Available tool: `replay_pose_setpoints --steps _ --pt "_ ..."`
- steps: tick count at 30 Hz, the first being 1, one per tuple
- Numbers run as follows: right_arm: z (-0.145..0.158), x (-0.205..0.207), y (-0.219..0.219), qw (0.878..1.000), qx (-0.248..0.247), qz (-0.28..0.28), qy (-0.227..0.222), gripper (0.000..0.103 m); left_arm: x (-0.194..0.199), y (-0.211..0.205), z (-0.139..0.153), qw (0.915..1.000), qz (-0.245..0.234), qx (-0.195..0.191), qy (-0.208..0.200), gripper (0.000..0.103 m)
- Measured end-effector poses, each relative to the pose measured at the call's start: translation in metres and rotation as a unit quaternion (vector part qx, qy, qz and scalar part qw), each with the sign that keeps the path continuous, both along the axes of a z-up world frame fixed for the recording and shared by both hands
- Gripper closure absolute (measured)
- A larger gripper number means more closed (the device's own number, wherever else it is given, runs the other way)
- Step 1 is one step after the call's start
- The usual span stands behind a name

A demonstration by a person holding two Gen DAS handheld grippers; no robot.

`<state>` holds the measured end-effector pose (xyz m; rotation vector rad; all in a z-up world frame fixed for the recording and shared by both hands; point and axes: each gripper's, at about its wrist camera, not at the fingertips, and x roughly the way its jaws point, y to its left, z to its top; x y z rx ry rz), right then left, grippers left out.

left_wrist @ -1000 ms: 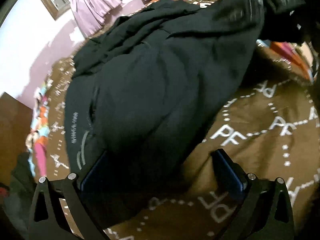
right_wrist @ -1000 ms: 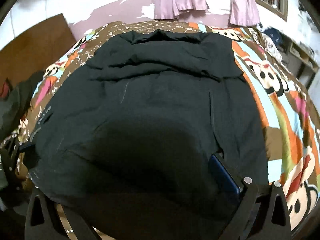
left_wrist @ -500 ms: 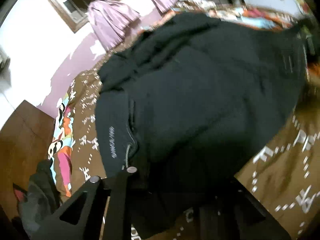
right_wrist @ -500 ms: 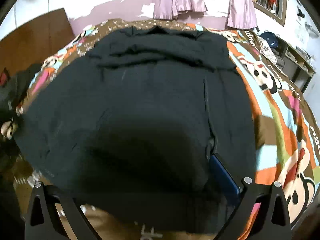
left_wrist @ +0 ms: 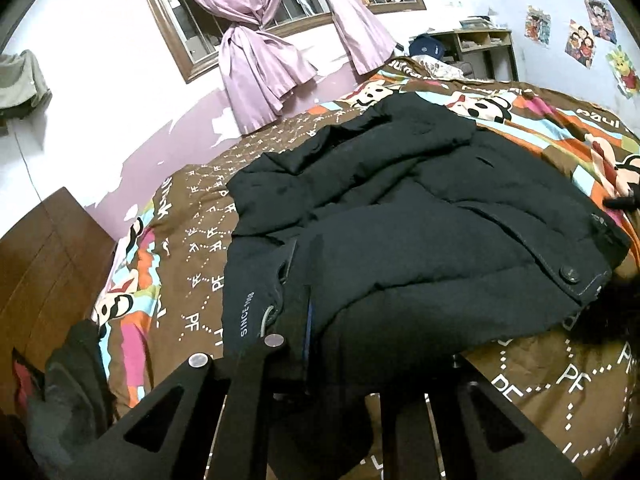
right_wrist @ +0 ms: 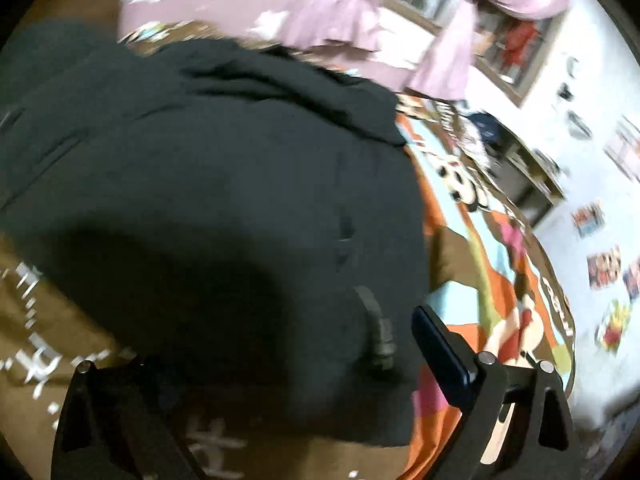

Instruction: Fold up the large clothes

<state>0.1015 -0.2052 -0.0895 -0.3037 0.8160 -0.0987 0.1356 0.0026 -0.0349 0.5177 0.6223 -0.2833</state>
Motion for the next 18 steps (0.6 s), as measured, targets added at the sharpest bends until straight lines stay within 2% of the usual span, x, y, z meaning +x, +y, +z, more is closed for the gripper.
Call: replay_pose_setpoints --steps 1,2,4,5,6,8,11,18 --pt "-0.001 0.0 -0.007 1.0 0.018 -0.01 -0.002 0.016 -0.001 -0.001 -0.002 1.0 -0.002 0.004 0.004 0.092" --pt "-0.002 -0.001 -0.016 0.999 0.049 -0.019 -0.002 0.035 -0.001 -0.002 -0.002 0.9999 -0.004 0.007 0.008 0.092" --pt "-0.002 -0.003 -0.023 0.996 0.083 -0.015 0.001 0.056 -0.006 -0.003 -0.007 0.9999 -0.004 0.01 0.011 0.092" --pt "-0.002 -0.005 -0.023 0.996 0.094 -0.009 0.0 0.065 -0.008 -0.002 -0.008 0.9999 -0.002 0.006 0.016 0.092" --pt "0.001 -0.004 -0.023 0.995 0.099 -0.003 -0.005 0.068 -0.009 0.0 -0.008 0.9997 0.003 -0.003 0.024 0.093" --pt "0.008 -0.01 -0.02 0.995 0.101 0.006 -0.025 0.083 -0.011 0.005 -0.01 0.9983 0.019 -0.032 0.046 0.095" --pt "0.028 -0.018 -0.021 0.991 0.116 0.017 -0.061 0.091 -0.017 0.009 -0.005 0.9957 0.036 -0.066 0.055 0.096" --pt "0.093 -0.046 -0.024 0.979 0.146 0.042 -0.139 0.094 -0.044 0.021 0.037 0.9888 0.059 -0.136 0.015 0.097"
